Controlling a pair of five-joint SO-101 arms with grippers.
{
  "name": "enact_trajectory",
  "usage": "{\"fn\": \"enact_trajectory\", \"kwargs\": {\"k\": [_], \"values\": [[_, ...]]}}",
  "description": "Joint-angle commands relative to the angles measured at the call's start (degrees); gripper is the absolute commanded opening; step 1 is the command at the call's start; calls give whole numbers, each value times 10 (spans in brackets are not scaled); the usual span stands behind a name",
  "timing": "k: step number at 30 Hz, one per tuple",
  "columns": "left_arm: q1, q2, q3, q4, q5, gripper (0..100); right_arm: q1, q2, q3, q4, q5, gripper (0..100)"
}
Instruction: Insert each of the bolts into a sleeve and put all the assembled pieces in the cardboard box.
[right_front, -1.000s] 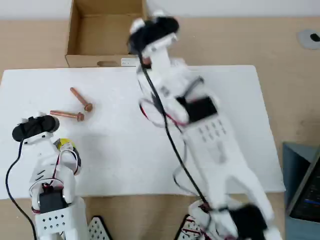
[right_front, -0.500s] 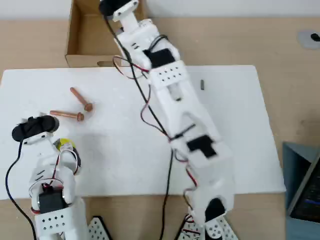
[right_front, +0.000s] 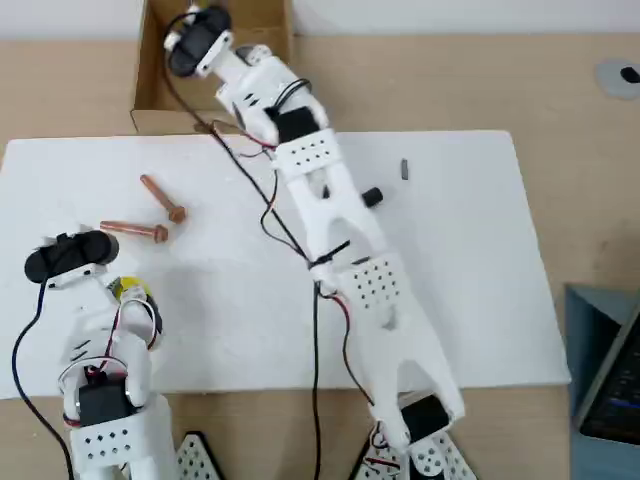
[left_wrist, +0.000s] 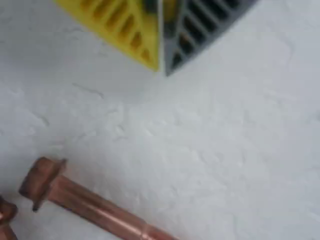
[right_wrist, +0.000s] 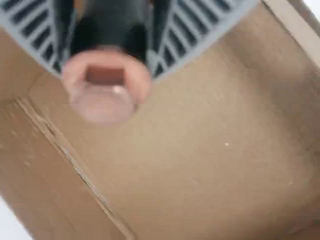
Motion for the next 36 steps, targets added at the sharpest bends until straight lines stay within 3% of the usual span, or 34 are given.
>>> {"fn": "enact_trajectory", "kwargs": {"k": [1,7,14,27,36], "values": [[-1,-2,4,-11,0,3,-19,4,-70,6,29,12],[-1,-2,4,-11,0,3,-29,13,-80,42,42,17],[-1,-2,4,-11,0,3,-29,13,-80,84,52,136],[-1,-2,4,-11,0,3,-29,9,-99,91,49,122],[-1,-2,4,-11,0,3,-28,13,-245,246,49,8]]}}
